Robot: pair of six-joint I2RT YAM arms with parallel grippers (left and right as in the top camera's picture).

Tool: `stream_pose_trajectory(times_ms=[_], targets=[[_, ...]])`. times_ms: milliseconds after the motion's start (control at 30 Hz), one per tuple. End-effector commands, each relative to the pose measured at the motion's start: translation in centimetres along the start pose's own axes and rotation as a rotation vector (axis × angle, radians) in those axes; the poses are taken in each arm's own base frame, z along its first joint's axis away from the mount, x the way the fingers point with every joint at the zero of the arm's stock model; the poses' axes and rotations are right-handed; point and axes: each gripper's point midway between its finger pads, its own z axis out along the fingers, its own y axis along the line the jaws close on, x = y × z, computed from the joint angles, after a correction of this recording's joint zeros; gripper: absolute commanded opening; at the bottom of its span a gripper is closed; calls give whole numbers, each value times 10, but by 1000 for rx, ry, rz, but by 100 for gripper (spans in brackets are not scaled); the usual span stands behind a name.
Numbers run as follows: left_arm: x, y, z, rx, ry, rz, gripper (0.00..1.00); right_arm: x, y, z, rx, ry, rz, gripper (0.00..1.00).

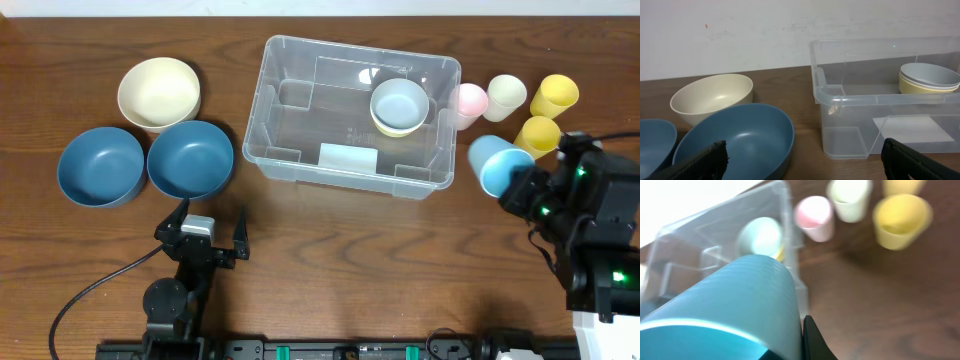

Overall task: Pack container
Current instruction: 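Move the right gripper to the light-blue cup and grasp it, then carry the light-blue cup into the bin and release it upright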

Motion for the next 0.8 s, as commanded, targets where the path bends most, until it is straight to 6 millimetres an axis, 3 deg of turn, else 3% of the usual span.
stream_pose_trajectory(times_ms=[0,267,433,567,767], targets=[[15,-2,1,14,44,4,98,-1,32,6,-94,32,-29,1],[15,-2,1,14,44,4,98,-21,103,27,-151,98,-151,1],[15,-2,1,14,44,4,98,-32,140,53,-112,164,-251,1],[15,-2,1,14,44,4,98,-25,147,81,-49,253,-302,1],[15,-2,1,14,44,4,98,25,124,120,75,485,-343,1]])
